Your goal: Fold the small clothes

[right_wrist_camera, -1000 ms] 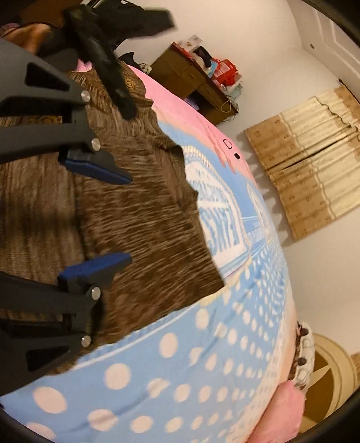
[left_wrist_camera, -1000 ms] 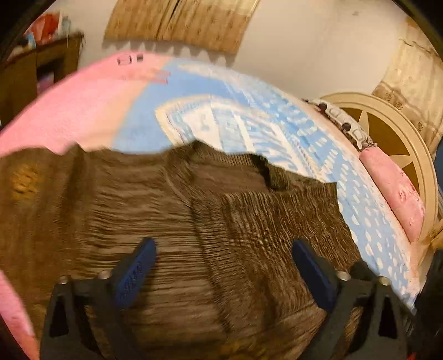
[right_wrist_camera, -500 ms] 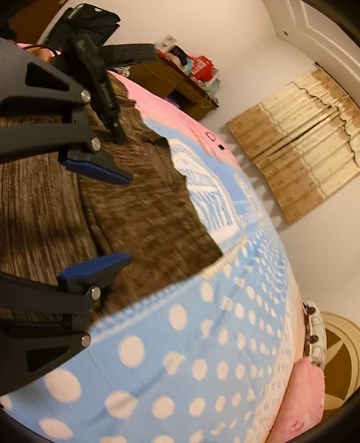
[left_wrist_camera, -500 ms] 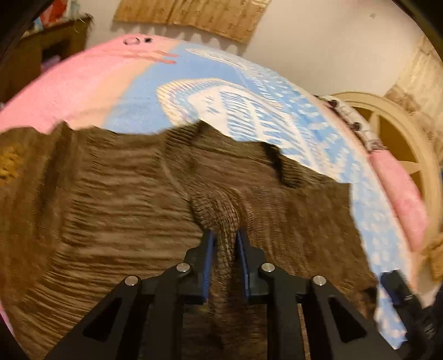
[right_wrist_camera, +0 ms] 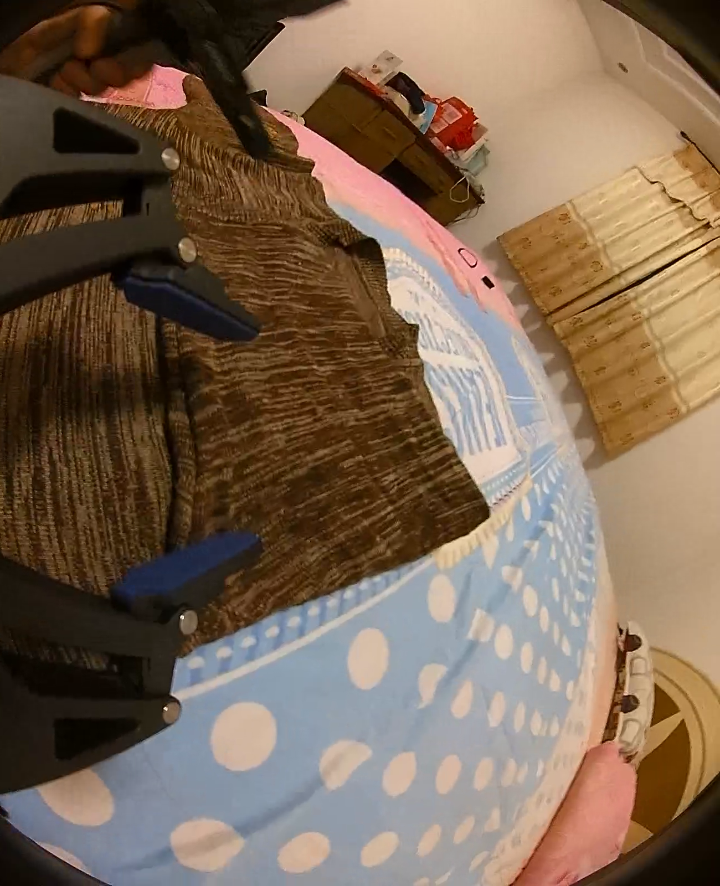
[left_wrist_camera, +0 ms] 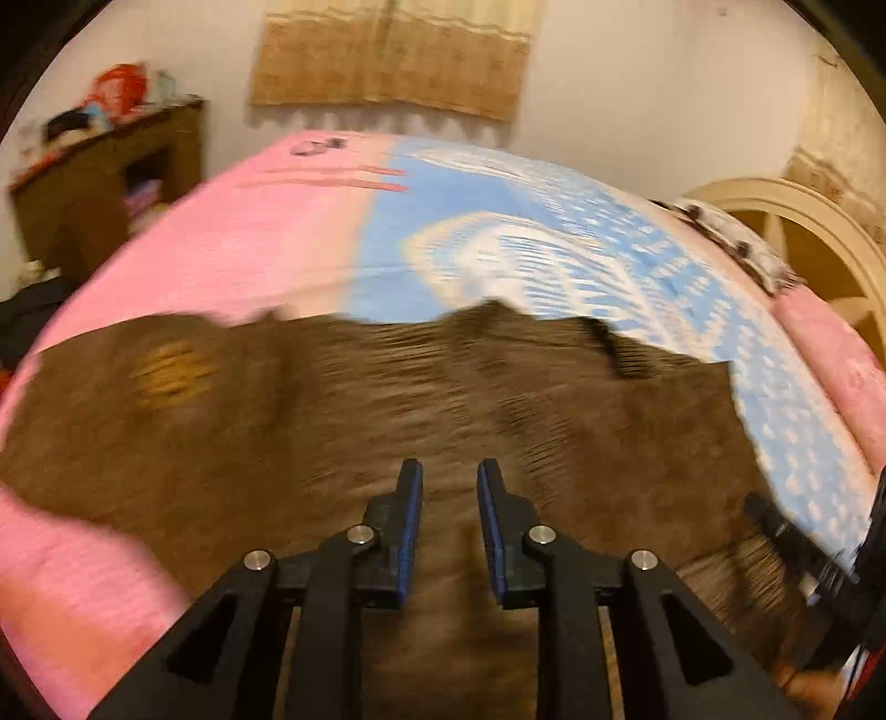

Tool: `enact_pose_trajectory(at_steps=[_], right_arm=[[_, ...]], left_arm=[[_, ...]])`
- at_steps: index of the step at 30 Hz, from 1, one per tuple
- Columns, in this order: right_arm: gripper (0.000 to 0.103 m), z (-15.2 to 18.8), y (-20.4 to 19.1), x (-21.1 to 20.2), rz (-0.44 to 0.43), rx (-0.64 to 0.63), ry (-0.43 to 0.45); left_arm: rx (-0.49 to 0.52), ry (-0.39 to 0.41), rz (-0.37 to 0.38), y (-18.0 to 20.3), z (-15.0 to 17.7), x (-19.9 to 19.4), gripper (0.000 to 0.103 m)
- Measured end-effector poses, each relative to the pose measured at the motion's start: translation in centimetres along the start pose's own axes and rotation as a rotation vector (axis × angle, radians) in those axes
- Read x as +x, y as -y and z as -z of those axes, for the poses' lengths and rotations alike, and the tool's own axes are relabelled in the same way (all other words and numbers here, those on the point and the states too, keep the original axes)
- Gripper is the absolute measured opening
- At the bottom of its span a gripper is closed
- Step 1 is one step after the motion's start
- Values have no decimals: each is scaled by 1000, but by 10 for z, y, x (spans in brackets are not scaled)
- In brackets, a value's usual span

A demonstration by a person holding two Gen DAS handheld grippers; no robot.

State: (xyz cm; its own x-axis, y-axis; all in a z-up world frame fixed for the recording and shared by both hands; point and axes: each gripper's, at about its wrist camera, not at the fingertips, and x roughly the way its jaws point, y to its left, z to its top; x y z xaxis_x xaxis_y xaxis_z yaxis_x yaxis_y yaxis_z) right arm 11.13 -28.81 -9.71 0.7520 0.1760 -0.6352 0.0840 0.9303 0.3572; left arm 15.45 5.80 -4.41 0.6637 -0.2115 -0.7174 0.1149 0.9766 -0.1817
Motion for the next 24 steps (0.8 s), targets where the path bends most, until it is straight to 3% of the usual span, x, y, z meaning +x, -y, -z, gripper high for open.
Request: enact_pose_trajectory(at_steps=[1, 2, 4, 7, 9, 11, 14, 16, 18, 20, 22, 24], right_arm=[[74, 1, 1, 0, -7, 6, -3], [74, 1, 2, 0, -13, 12, 0], [74, 1, 5, -1, -24, 23, 7], [74, 1, 8, -3, -29, 28, 9], [75, 1, 7, -2, -22, 21, 4], [76, 0, 4, -1, -11, 11, -1], [76, 0, 2, -1, -3, 2, -4], [76, 0, 2, -1, -7, 5, -4], [76, 0, 2, 0, -10, 9, -4], [76, 1, 1, 0, -8, 8, -4], [76, 1, 1, 0, -5, 5, -5], [77, 1, 1, 0, -5, 5, -5]], left_arm=[[-25, 15, -28, -18, 5, -10, 41], [-67, 38, -79, -45, 9, -24, 62], [-145, 100, -179, -92, 12, -45, 78], [-286, 142, -308, -162, 11, -65, 79], [-412, 157, -344, -209, 9, -71, 80], [-565, 105, -319, -252, 7, -61, 80], [-738, 39, -248, -283, 10, -36, 80], [-723, 92, -291, -279, 4, -32, 80], [-668, 78, -295, -270, -2, -21, 80], [-598, 77, -346, -258, -4, -12, 80], [-557, 93, -337, -246, -4, -8, 80], [-544, 119, -325, -241, 1, -9, 63]])
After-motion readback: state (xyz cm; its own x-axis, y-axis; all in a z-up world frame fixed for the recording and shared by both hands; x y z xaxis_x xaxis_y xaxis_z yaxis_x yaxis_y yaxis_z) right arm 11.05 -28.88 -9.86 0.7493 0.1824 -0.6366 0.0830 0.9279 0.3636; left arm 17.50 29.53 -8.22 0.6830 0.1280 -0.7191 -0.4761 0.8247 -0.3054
